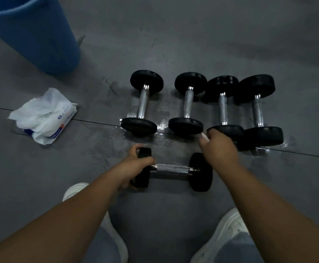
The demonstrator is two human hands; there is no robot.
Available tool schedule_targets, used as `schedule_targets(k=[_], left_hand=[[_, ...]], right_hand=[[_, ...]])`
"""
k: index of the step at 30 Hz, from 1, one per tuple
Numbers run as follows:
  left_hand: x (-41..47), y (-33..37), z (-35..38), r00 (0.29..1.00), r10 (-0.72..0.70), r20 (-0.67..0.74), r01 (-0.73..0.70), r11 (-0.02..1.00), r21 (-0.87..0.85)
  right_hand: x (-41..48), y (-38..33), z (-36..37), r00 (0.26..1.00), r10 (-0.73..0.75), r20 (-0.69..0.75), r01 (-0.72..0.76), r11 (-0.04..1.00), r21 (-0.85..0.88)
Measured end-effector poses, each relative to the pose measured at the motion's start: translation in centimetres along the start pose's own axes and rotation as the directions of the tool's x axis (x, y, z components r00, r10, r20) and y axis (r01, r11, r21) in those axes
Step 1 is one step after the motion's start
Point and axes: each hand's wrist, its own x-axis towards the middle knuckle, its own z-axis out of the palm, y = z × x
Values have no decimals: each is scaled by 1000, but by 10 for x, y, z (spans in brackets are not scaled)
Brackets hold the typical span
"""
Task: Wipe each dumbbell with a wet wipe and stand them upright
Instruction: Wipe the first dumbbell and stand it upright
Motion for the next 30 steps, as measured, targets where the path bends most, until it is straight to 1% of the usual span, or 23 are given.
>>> schedule_targets(k=[1, 2, 3, 4, 5, 7, 9, 11, 14, 16, 18, 21, 23, 24, 25, 26, 27, 28, 29, 30], left_hand=[[1, 0, -1, 1000, 1, 4, -1, 1000, -3], [1, 1, -1, 1000, -2, 8, 2, 1000, -15], [0, 2, -1, 1000, -14, 5, 14, 999, -36], [1, 3, -1, 999, -32, -5, 31, 998, -53], [1, 4, -1, 998, -54, -17, 53, 996, -75], [1, 5, 0, 994, -105, -39, 100, 989, -105], [-2, 7, 2, 984, -170, -44, 163, 978, -129], [-6, 9, 4, 971, -231, -53, 221, 962, -158], [-11, 10, 8, 971, -231, -58, 218, 961, -170], [-16, 9, 7, 980, -197, -37, 188, 968, -168], [-22, 15, 2, 988, -152, -11, 149, 977, -155], [-26, 22, -12, 1000, -15, -13, 14, 999, -44], [-31, 26, -19, 999, 52, -9, -52, 999, 1], [-35, 26, -20, 998, 66, -6, -66, 998, 3], [-38, 25, -19, 996, 85, -9, -85, 996, 9], [-40, 25, -16, 992, 122, -23, -121, 992, 43], [-42, 26, -12, 982, 185, -41, -179, 977, 113], [-43, 28, -7, 963, 264, -56, -248, 948, 200], [-43, 32, -1, 941, 332, -69, -299, 908, 292], [-44, 36, 6, 918, 391, -70, -336, 858, 388]], right_hand=[[6, 12, -4, 990, 99, 97, -98, 995, -16], [8, 21, -6, 962, 160, 221, -161, 987, -16], [7, 28, -3, 925, 187, 332, -204, 979, 16], [3, 31, 3, 891, 193, 410, -239, 969, 63], [-1, 33, 9, 875, 187, 448, -261, 959, 111], [-7, 33, 20, 885, 179, 429, -265, 953, 150], [-8, 33, 25, 901, 194, 389, -251, 963, 101], [-9, 33, 26, 898, 197, 394, -248, 965, 83], [-16, 34, 27, 920, 196, 339, -232, 970, 70], [-20, 39, 27, 937, 187, 294, -218, 973, 77], [-21, 42, 27, 948, 163, 274, -203, 971, 127], [-24, 36, 27, 949, 127, 289, -202, 947, 249], [-24, 32, 30, 943, 121, 309, -207, 942, 264], [-22, 31, 29, 935, 120, 333, -205, 950, 236], [-18, 30, 27, 920, 117, 375, -192, 967, 169], [-15, 29, 21, 897, 123, 425, -164, 985, 60], [-12, 25, 13, 882, 133, 452, -117, 991, -65], [-8, 18, 3, 892, 131, 433, -61, 983, -172], [-5, 9, -9, 924, 84, 373, 3, 974, -228], [-2, -1, -22, 959, -14, 282, 81, 970, -230]])
